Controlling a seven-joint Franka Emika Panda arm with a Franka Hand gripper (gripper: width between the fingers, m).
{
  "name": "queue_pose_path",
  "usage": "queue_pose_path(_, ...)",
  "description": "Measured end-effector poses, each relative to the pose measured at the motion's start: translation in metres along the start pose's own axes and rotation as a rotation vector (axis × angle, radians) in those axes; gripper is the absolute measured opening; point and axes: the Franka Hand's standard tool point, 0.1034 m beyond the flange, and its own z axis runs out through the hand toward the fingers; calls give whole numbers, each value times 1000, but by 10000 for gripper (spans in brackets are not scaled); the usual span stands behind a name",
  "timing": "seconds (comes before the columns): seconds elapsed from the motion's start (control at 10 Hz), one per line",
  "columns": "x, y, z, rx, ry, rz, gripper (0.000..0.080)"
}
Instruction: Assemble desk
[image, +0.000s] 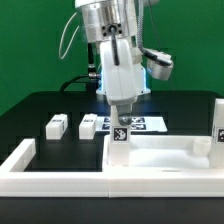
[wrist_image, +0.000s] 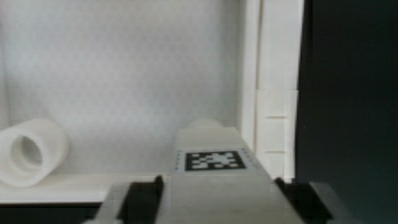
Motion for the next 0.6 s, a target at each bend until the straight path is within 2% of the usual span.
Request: queue_pose_path(0.6, 6, -1, -1, 10, -13, 279, 292)
